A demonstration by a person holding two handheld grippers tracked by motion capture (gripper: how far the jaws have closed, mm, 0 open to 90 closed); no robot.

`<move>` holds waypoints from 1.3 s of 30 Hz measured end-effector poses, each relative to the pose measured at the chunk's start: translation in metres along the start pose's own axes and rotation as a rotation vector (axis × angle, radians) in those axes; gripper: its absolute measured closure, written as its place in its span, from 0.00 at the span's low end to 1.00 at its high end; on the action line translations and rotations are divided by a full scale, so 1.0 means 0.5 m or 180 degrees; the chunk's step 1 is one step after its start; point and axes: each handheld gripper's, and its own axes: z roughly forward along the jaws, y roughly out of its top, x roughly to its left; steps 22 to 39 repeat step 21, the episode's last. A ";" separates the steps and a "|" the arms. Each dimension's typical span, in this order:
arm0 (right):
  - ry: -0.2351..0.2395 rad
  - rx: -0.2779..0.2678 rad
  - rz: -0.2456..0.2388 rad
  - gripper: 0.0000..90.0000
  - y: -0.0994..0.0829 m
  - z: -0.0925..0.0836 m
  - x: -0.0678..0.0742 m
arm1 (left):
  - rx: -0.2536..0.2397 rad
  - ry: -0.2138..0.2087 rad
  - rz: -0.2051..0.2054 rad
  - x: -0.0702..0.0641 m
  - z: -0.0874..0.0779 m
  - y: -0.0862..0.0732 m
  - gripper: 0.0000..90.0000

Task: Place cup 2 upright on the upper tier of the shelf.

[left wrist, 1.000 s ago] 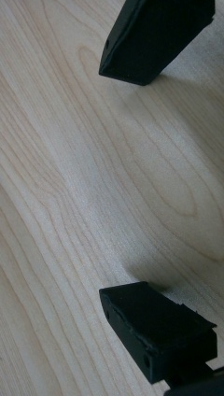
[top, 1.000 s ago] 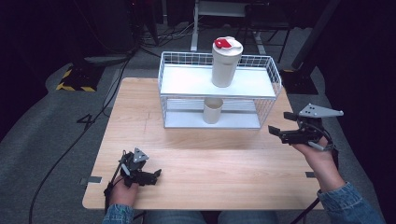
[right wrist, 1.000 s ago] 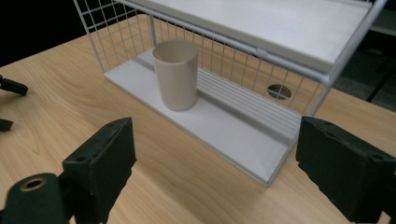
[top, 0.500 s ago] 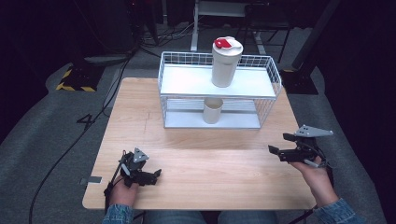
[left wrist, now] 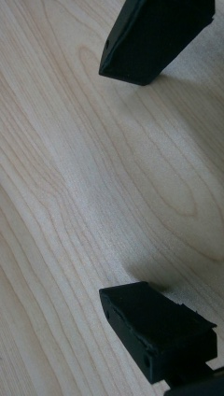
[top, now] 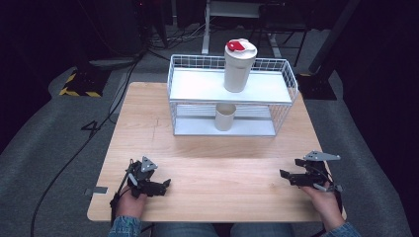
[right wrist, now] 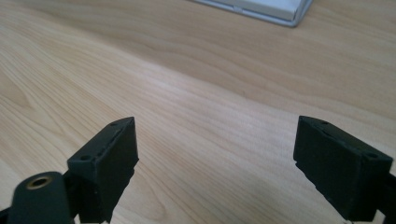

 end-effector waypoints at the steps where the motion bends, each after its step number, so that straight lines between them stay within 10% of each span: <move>1: -0.0045 0.0005 -0.0010 0.16 -0.008 0.004 0.001 | 0.0000 0.0000 0.0001 0.000 0.000 0.000 0.00; 17: -0.0348 0.0074 -0.0106 0.09 -0.049 0.034 0.007 | 0.0001 0.0001 0.0000 0.000 0.000 0.000 0.00; 39: -0.0363 0.0091 -0.0080 0.07 -0.048 0.035 0.006 | 0.0001 -0.0001 0.0003 0.002 0.000 0.001 0.00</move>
